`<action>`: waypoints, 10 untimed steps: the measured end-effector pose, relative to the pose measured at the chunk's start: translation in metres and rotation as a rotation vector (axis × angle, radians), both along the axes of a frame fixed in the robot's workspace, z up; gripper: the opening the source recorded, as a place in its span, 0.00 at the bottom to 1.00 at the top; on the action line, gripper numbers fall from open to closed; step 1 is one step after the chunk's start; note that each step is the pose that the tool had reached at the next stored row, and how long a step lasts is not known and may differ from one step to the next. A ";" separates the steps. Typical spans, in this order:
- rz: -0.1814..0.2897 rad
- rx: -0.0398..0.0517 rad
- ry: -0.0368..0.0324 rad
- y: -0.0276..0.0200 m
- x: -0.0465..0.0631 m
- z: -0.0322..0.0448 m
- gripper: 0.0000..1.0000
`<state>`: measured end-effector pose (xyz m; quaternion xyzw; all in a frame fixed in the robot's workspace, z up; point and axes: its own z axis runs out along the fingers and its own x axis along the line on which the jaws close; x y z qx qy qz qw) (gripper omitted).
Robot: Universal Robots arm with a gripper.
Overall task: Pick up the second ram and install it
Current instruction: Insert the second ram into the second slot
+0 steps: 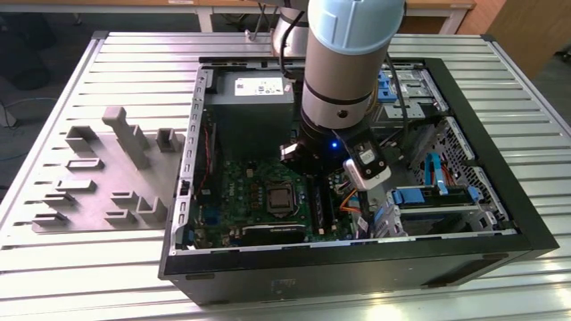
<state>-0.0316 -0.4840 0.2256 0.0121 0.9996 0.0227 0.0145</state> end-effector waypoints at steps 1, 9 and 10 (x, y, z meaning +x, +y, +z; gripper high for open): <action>0.000 -0.0001 0.0000 0.0000 0.000 0.0000 0.13; 0.011 -0.0001 -0.0007 0.0000 0.000 0.0000 0.13; 0.011 -0.0001 -0.0007 0.0000 0.000 0.0000 0.13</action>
